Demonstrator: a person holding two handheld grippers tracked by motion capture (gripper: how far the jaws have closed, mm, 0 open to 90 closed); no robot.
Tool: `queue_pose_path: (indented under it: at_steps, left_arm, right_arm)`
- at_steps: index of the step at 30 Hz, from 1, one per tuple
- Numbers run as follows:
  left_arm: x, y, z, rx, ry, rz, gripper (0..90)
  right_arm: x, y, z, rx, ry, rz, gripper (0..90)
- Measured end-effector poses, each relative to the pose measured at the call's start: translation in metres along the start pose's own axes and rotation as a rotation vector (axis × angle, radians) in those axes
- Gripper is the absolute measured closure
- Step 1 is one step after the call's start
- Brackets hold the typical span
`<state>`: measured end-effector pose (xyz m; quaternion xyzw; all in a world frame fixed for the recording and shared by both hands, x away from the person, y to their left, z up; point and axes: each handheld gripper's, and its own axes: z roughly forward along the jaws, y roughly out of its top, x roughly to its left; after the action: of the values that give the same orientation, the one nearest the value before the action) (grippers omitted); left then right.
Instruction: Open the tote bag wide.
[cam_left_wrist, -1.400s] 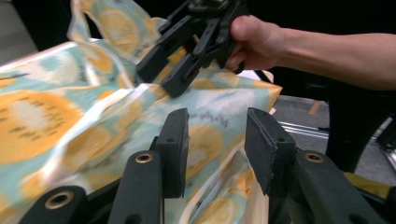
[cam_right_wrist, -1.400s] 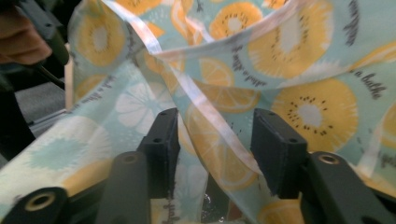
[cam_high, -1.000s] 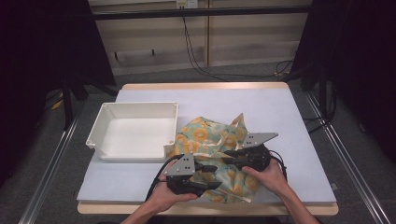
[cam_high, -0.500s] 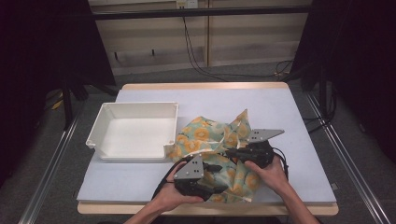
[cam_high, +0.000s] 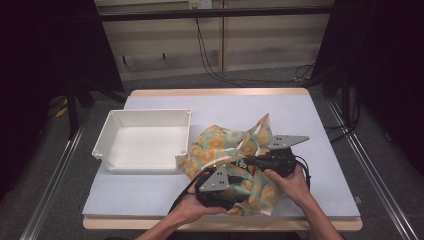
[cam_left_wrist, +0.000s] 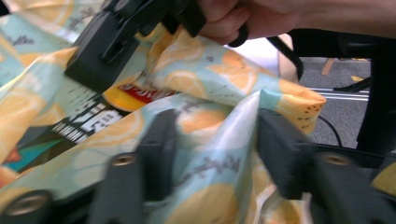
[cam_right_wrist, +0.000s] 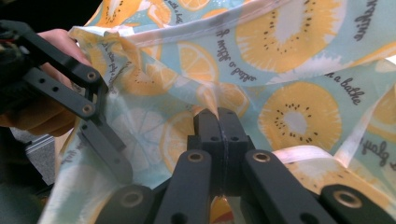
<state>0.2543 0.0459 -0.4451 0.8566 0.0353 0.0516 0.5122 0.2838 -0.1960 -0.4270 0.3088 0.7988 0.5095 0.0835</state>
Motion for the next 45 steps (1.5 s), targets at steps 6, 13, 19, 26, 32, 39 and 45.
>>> queue_pose_path:
  at_steps: [6,13,19,26,32,39,45]
  left_arm:
    - [0.003,0.000,-0.005,-0.021,-0.028,-0.026,86.0]
    - [-0.006,0.009,-0.015,-0.081,-0.130,-0.070,90.0]
    - [-0.013,0.012,-0.016,-0.086,-0.172,-0.057,90.0]
    - [-0.021,0.013,-0.015,-0.073,-0.232,-0.039,90.0]
    - [-0.031,0.015,-0.013,-0.063,-0.287,-0.016,90.0]
    - [-0.044,0.013,-0.009,-0.036,-0.344,0.022,90.0]
    - [-0.049,0.008,-0.009,-0.006,-0.365,0.041,90.0]
  right_arm:
    - [-0.003,0.000,-0.003,-0.005,-0.011,0.004,90.0]
    - [-0.012,0.002,-0.008,-0.019,-0.028,0.013,90.0]
    - [-0.033,0.011,-0.011,-0.041,-0.052,0.033,90.0]
    - [-0.067,0.027,-0.008,-0.043,-0.068,0.077,90.0]
    - [-0.082,0.037,0.000,-0.024,-0.097,0.092,90.0]
    - [-0.105,0.049,0.011,-0.023,-0.125,0.132,90.0]
    - [-0.122,0.048,0.024,-0.005,-0.146,0.163,90.0]
